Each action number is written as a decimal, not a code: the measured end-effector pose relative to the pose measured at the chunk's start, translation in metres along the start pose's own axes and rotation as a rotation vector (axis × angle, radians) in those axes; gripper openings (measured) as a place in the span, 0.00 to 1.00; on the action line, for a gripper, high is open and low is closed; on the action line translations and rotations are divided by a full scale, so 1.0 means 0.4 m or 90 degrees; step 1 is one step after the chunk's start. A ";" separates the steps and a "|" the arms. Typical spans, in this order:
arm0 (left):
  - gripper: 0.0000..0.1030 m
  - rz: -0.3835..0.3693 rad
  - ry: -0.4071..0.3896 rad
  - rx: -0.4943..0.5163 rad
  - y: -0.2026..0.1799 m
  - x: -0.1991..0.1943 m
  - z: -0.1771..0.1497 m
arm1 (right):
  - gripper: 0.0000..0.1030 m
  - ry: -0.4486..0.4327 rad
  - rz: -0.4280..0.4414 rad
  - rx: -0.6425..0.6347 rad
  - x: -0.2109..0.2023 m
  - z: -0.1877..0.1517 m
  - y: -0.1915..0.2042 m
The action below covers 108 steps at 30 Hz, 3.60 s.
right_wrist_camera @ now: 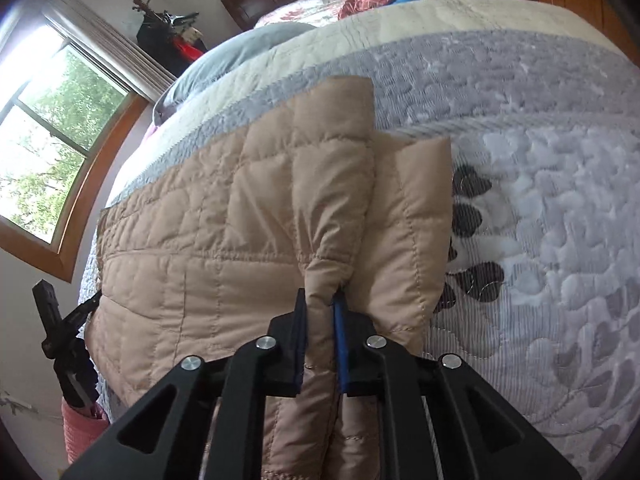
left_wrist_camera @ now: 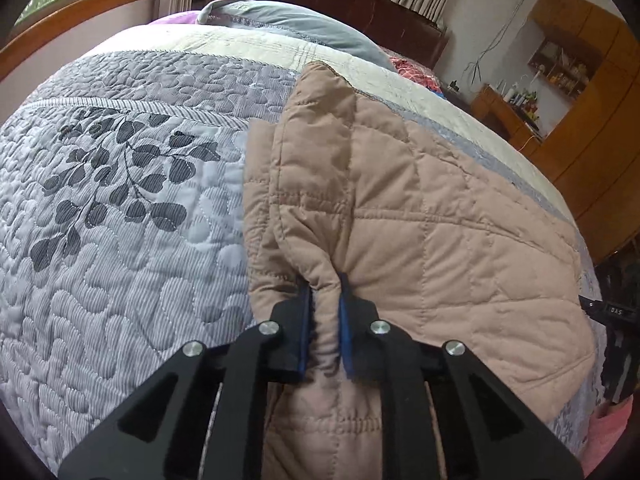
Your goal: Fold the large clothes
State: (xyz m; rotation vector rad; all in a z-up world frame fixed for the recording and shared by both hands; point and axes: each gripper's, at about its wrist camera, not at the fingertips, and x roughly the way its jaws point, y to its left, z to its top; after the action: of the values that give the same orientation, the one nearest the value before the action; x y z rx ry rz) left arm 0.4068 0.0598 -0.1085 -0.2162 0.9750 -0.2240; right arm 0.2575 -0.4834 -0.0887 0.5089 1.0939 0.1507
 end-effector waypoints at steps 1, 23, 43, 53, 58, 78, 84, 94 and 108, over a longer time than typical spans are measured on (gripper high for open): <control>0.14 0.009 -0.001 0.007 -0.006 -0.001 0.000 | 0.12 0.000 -0.001 0.001 -0.003 0.000 -0.001; 0.22 0.035 0.006 0.127 -0.177 -0.119 -0.140 | 0.16 0.003 -0.062 -0.118 -0.080 -0.171 0.181; 0.62 0.010 -0.034 0.134 -0.134 -0.241 -0.092 | 0.63 -0.053 -0.023 -0.077 -0.172 -0.161 0.135; 0.70 -0.005 0.025 -0.003 0.054 -0.147 0.030 | 0.77 -0.015 0.040 0.025 -0.126 -0.058 0.000; 0.70 -0.083 0.048 -0.034 0.065 -0.074 0.054 | 0.78 0.005 0.061 0.049 -0.071 -0.031 -0.032; 0.15 -0.187 0.073 -0.051 -0.054 0.032 0.066 | 0.18 -0.029 0.094 0.037 -0.027 0.014 0.012; 0.11 -0.230 0.016 -0.020 -0.103 -0.097 0.071 | 0.15 -0.060 0.125 0.001 -0.132 -0.006 0.078; 0.11 -0.232 -0.044 0.039 -0.090 -0.395 -0.051 | 0.15 -0.087 0.142 -0.106 -0.341 -0.181 0.208; 0.13 -0.166 0.003 0.053 0.039 -0.436 -0.325 | 0.16 -0.014 0.136 -0.096 -0.299 -0.466 0.162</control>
State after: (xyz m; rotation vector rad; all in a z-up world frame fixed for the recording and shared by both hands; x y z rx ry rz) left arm 0.2049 0.1138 -0.0454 -0.2669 0.9396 -0.5039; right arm 0.0472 -0.4104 -0.0284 0.4894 0.9971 0.4111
